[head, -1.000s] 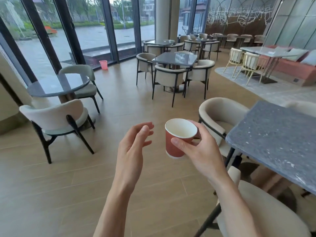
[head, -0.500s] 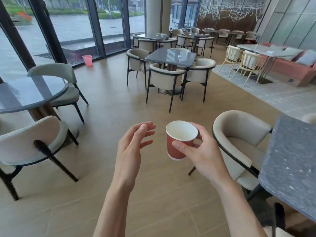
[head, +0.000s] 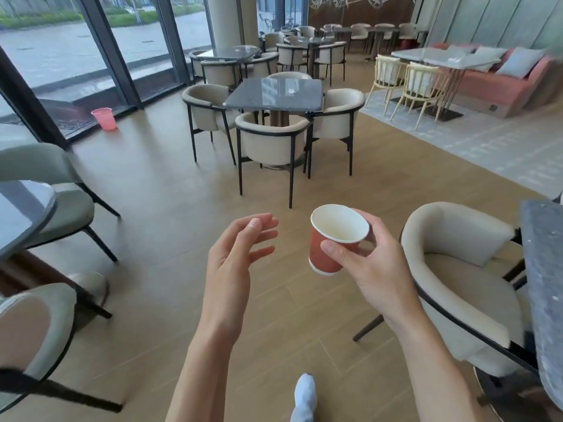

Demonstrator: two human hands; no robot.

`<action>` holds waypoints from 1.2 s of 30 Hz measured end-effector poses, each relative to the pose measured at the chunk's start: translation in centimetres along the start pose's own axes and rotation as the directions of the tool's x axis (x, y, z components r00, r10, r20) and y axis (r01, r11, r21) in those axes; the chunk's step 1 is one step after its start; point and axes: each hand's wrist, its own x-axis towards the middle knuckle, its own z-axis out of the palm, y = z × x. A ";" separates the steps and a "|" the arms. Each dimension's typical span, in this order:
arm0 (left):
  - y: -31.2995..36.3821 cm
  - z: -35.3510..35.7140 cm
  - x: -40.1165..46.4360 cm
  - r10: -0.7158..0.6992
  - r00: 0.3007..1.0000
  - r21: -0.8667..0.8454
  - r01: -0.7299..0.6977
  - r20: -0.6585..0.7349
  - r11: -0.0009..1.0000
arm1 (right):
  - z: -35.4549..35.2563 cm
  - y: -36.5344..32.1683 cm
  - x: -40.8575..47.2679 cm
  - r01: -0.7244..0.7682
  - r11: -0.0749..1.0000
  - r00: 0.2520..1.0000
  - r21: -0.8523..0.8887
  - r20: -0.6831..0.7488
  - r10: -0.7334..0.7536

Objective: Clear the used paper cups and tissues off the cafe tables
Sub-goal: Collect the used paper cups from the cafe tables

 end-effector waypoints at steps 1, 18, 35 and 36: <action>-0.5 0.3 2.3 0.002 1.000 0.002 -0.002 0.004 1.000 | 0.5 0.7 2.3 0.000 1.000 1.000 0.007 -0.009 0.000; -5.3 15.0 42.5 0.025 0.987 -0.026 -0.021 0.156 0.999 | -1.1 6.4 41.4 -0.006 1.000 0.996 -0.029 -0.092 0.003; -14.0 33.7 79.8 -0.090 0.891 -0.089 0.144 0.446 0.986 | -5.5 13.3 77.6 -0.064 0.995 0.930 -0.077 -0.367 0.031; -14.3 35.0 81.2 -0.086 0.883 -0.091 0.143 0.462 0.985 | -6.3 13.6 78.9 -0.068 0.995 0.918 -0.075 -0.395 0.033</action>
